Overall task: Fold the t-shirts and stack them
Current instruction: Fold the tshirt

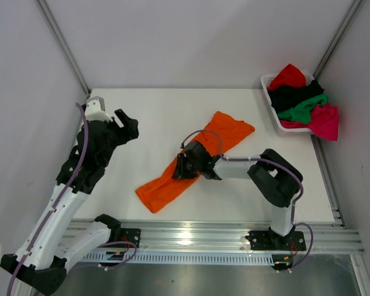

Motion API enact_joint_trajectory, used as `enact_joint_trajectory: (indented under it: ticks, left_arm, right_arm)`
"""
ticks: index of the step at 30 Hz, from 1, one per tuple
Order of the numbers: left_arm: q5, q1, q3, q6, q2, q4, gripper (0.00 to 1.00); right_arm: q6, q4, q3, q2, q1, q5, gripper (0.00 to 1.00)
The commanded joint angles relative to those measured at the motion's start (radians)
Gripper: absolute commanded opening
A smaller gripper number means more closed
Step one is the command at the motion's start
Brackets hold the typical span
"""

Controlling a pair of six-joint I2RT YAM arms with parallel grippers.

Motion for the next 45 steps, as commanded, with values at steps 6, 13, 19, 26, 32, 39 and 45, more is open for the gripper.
enact_joint_trajectory:
  ticks: [6, 13, 19, 26, 32, 39, 45]
  left_arm:
    - [0.013, 0.005, 0.033, 0.014, 0.047, 0.038, 0.80]
    - [0.053, 0.023, 0.024, -0.004, 0.067, 0.050, 0.80]
    - [0.091, 0.025, -0.006, -0.018, 0.071, 0.065, 0.80]
    - [0.114, 0.025, -0.021, -0.029, 0.073, 0.067, 0.80]
    - [0.110, 0.025, -0.026, -0.027, 0.065, 0.056, 0.80]
    - [0.100, 0.025, -0.038, -0.032, 0.065, 0.044, 0.80]
    - [0.096, 0.025, -0.041, -0.033, 0.059, 0.042, 0.80]
  right_arm:
    - [-0.014, -0.401, -0.255, -0.385, 0.010, 0.098, 0.35]
    - [0.006, -0.477, -0.294, -0.582, 0.024, 0.161, 0.36]
    - [-0.095, -0.299, -0.288, -0.561, 0.034, 0.302, 0.36]
    - [-0.190, -0.161, -0.172, -0.435, -0.030, 0.484, 0.36]
    - [-0.192, -0.174, -0.001, -0.334, -0.131, 0.680, 0.36]
    - [-0.128, -0.273, 0.161, -0.216, -0.261, 0.853, 0.37]
    - [-0.074, -0.301, 0.220, -0.101, -0.361, 0.762, 0.37]
